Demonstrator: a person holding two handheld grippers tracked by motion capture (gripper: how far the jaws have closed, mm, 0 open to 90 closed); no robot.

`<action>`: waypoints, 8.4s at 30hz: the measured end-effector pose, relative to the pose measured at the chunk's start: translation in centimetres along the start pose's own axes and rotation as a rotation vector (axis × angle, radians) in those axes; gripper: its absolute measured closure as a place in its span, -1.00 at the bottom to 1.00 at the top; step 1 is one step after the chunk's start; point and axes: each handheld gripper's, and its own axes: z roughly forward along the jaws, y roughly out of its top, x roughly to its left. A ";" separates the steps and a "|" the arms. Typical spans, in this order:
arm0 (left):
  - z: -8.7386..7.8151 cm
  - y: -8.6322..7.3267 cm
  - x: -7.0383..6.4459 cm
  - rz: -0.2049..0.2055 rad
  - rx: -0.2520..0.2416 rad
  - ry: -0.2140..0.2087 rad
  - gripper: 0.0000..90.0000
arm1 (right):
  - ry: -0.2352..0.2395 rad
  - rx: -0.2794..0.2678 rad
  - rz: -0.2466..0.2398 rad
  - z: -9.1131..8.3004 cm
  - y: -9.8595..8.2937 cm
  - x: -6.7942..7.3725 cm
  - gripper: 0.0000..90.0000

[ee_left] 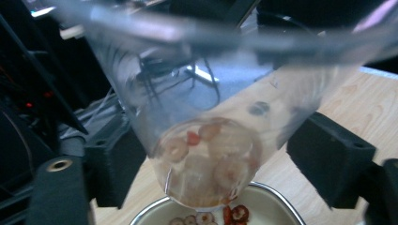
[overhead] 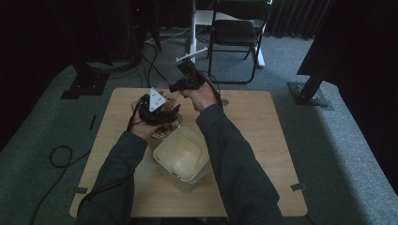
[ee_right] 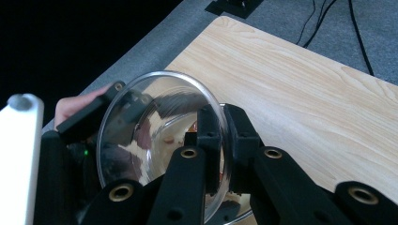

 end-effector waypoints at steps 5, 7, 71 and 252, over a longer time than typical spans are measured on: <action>-0.1 -0.1 0.2 0.001 0.000 0.004 -0.23 | 0.001 0.009 0.017 0.2 -0.1 -0.4 0.90; 0.0 -0.2 0.2 0.001 -0.006 0.008 -0.24 | 0.015 0.008 0.039 0.3 -0.2 -0.6 0.91; -4.0 -4.8 8.0 0.046 0.089 0.249 -0.13 | -0.406 -0.081 -0.059 -2.7 -21.0 -12.7 0.04; -3.7 -1.4 2.7 1.371 0.331 0.535 0.14 | -0.439 -0.107 0.101 -1.3 -33.2 -15.8 -0.03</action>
